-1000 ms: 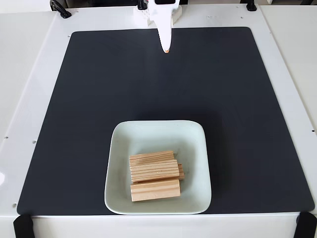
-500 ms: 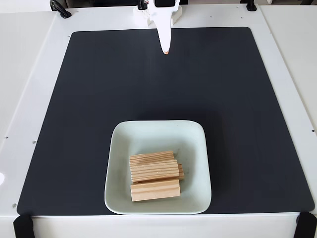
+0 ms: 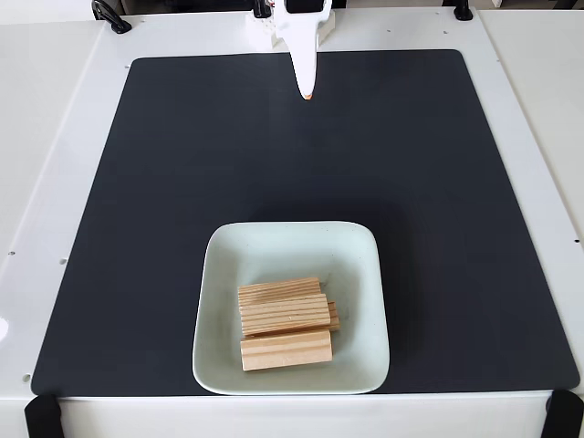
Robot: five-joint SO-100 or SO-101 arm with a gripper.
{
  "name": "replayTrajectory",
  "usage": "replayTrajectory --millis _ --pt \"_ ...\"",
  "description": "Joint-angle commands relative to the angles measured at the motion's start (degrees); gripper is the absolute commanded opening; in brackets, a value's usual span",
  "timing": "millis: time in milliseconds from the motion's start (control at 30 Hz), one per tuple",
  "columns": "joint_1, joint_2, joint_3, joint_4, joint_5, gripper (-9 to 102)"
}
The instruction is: Pick up the wooden block and place them on the plate.
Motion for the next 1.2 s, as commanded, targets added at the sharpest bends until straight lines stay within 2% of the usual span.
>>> replayTrajectory --millis 0,1167 --pt "-0.2 0.4 -0.3 -0.6 -0.4 0" --pt "4.7 0.2 -0.4 -0.7 -0.3 0"
